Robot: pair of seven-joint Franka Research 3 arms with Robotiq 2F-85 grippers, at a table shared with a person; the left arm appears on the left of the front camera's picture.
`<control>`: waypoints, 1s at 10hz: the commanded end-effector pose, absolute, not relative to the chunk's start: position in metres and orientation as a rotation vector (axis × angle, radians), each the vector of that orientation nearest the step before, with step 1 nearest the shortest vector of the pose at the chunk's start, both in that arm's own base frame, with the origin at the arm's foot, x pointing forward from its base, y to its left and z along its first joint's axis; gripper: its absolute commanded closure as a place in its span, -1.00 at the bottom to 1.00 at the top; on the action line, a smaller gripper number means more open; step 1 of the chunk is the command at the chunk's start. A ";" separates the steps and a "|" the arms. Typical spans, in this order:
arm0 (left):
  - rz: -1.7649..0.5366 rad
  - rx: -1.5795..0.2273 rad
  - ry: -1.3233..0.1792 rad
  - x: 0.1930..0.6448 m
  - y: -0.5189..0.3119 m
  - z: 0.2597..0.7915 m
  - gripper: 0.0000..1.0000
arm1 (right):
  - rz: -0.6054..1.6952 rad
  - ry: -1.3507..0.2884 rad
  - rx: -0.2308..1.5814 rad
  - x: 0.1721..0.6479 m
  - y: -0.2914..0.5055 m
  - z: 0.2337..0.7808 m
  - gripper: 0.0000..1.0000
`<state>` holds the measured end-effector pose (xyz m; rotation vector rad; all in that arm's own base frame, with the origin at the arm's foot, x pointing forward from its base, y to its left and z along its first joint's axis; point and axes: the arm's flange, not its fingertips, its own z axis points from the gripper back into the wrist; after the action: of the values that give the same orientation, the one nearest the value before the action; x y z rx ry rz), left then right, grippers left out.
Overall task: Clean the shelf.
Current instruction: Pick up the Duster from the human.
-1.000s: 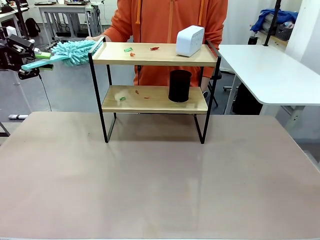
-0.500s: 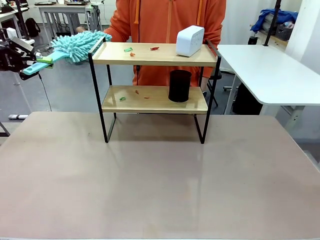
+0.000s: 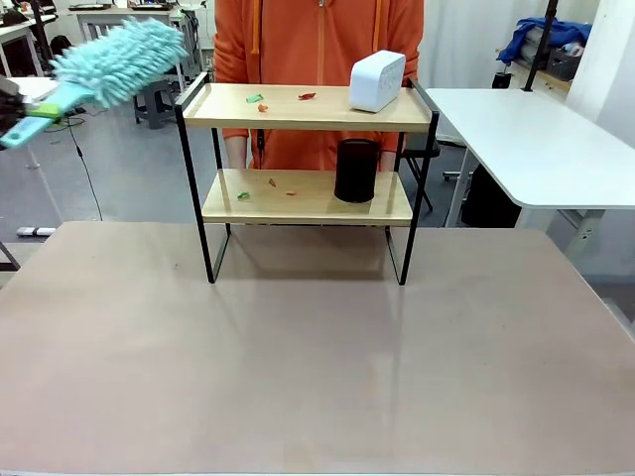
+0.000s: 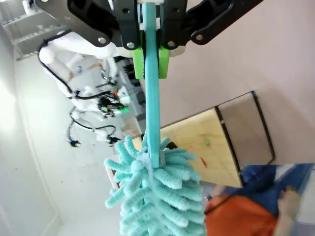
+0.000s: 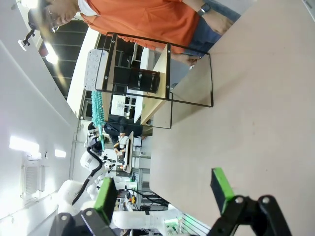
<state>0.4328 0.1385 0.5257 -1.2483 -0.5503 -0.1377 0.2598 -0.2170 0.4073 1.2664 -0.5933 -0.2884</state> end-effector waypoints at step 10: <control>-0.261 -0.794 -0.434 0.289 0.194 0.471 1.00 | -0.267 -0.624 1.271 0.263 -0.218 0.408 -1.00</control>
<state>0.2874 0.1936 0.4657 -0.7802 -0.4211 -0.2754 0.2599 -0.2170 0.4069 1.2658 -0.5933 -0.2875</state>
